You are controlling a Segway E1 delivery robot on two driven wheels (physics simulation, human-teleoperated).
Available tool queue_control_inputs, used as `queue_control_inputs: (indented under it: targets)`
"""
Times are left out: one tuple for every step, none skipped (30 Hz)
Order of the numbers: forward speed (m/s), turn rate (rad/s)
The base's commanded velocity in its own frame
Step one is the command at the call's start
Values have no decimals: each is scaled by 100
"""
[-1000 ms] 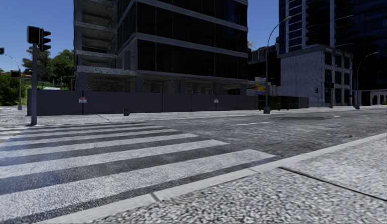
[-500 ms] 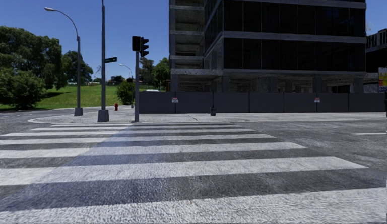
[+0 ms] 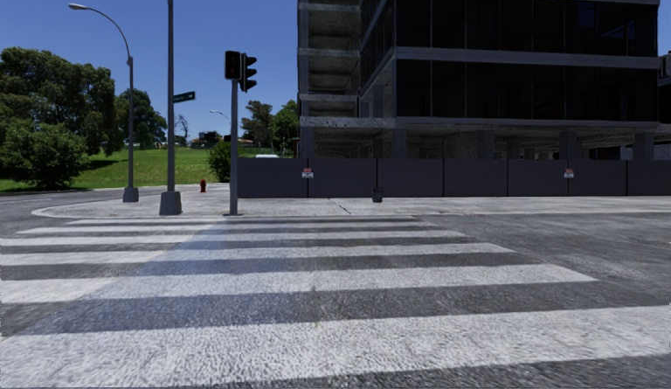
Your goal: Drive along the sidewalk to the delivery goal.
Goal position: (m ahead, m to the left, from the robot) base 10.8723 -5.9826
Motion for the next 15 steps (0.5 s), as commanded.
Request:
queue_control_inputs:
  targets:
    - [149,0]
    - [149,0]
    - [149,0]
    - [149,0]
    - [149,0]
    - [149,14]
    - [149,26]
    - [149,31]
    - [149,32]
    - [149,32]
    - [149,32]
    - [149,31]
    - [149,13]
    - [149,3]
    - [149,0]
